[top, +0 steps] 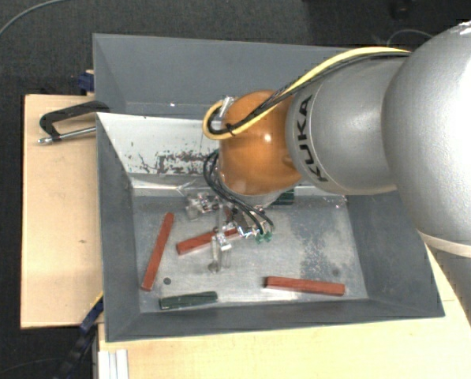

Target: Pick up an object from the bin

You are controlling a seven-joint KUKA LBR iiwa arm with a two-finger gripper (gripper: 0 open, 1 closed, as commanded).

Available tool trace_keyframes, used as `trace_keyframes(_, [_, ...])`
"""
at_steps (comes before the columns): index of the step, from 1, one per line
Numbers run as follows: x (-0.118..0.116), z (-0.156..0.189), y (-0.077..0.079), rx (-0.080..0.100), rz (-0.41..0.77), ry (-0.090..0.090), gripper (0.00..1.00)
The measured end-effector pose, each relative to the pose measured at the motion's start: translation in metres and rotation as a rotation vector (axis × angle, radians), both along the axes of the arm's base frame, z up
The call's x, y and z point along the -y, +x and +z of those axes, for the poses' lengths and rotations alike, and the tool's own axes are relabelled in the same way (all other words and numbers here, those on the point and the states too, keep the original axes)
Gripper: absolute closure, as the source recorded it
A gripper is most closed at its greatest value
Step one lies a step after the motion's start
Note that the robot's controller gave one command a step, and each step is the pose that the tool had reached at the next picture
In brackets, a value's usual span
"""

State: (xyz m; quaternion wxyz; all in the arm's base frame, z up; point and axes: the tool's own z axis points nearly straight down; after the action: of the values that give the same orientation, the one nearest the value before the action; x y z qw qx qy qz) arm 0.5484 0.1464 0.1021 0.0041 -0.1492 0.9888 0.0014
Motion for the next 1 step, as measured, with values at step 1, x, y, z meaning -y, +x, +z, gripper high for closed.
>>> trace_keyframes(1, [0.0111,0.0072,-0.0045,-0.005,-0.041,-0.002,0.00])
